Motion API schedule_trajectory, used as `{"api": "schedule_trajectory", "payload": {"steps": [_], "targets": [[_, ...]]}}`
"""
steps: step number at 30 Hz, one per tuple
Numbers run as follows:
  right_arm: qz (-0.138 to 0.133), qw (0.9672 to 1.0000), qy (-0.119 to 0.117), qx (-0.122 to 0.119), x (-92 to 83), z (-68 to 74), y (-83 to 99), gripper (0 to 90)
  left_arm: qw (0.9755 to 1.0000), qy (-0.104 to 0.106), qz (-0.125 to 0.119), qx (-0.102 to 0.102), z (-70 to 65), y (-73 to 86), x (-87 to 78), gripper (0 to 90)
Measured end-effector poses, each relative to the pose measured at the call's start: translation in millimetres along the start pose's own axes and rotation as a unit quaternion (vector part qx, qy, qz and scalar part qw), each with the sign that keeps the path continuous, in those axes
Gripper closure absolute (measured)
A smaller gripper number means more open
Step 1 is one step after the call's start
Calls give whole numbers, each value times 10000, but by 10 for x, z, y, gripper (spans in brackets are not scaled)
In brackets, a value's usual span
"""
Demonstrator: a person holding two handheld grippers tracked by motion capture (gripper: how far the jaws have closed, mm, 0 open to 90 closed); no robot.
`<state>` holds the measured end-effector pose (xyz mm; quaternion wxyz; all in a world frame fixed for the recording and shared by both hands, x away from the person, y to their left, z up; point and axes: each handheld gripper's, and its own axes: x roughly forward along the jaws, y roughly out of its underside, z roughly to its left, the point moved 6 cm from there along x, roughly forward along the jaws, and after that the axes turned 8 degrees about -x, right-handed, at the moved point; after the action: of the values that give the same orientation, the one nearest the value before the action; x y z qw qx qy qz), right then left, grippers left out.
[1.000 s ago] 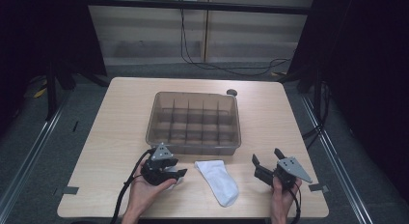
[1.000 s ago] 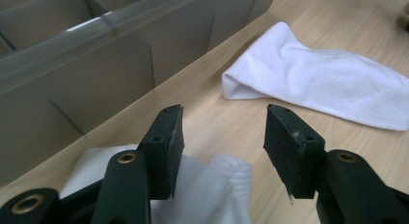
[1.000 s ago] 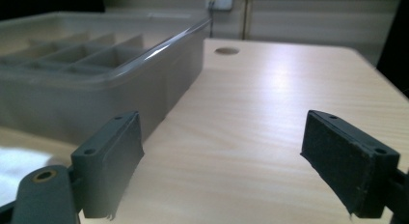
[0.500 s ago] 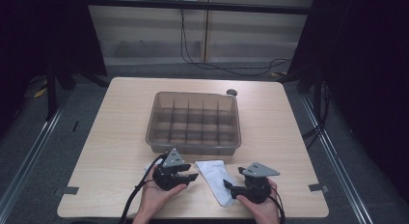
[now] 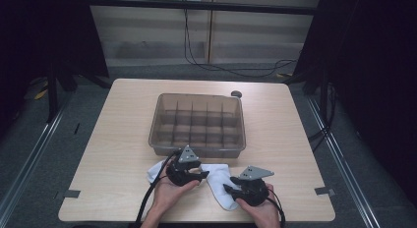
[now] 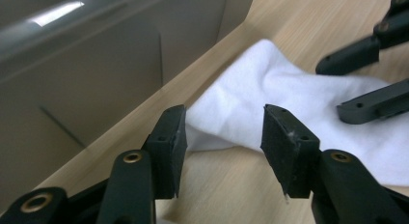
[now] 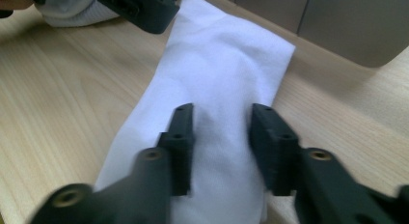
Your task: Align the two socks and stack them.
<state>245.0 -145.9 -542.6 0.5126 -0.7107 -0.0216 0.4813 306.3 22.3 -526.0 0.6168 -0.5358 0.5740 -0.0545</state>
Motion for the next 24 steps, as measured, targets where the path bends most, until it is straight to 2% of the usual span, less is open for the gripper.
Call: {"api": "schedule_trajectory", "payload": {"steps": [3, 7, 9, 10, 12, 14, 17, 21, 24], "targets": [[8, 10000, -80, -59, -7, 18, -9, 764, 9999, 29, -4, 111, -19, -56, 1, 491], [-67, 9997, -236, -46, -20, 43, -39, 773, 9995, 192, 3, 263, -108, -93, 48, 527], [-166, 9995, -281, -32, -51, 42, -60, 758, 9988, 261, 145, 379, -147, -69, 98, 561], [-201, 9994, -297, -4, -67, 42, -69, 757, 9981, 334, 304, 416, -163, -39, 136, 566], [-273, 9993, -274, 5, -105, 23, -91, 767, 9974, 307, 434, 482, -171, 2, 170, 596], [-339, 9991, -235, 40, -142, -7, -113, 799, 9967, 415, 538, 449, -185, 40, 184, 648], [-384, 9989, -235, 103, -175, -43, -152, 825, 9964, 404, 612, 431, -191, 50, 169, 659], [-483, 9985, -245, 93, -195, -51, -238, 837, 9967, 442, 557, 383, -206, 70, 171, 657], [-692, 9969, -323, 171, -222, -74, -349, 852, 9964, 515, 538, 404, -213, 85, 162, 653]]}}
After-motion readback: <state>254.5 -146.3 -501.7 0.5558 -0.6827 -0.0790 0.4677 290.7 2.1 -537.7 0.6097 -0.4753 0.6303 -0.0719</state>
